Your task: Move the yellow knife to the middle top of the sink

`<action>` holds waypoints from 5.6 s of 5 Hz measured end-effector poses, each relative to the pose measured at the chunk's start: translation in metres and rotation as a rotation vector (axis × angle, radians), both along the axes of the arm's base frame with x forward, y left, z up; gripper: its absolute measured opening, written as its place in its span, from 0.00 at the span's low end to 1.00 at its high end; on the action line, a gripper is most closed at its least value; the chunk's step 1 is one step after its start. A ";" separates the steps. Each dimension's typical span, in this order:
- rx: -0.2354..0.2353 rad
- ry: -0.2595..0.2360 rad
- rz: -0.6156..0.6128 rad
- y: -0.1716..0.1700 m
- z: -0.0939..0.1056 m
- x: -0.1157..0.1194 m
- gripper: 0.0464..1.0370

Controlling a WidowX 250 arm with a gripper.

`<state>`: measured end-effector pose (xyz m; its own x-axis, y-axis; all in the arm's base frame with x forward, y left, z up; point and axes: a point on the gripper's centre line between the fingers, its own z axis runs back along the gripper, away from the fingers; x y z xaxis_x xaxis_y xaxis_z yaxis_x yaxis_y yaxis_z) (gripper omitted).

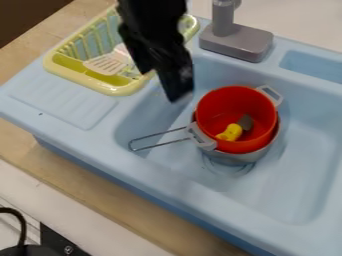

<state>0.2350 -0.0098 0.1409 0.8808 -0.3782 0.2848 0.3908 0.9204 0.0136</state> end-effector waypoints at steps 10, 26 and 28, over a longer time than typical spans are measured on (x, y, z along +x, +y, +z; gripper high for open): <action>0.036 0.050 0.381 -0.049 -0.052 0.045 0.96; 0.036 -0.026 -0.074 -0.074 0.006 0.069 0.26; 0.059 -0.092 -0.091 -0.083 0.000 0.109 0.26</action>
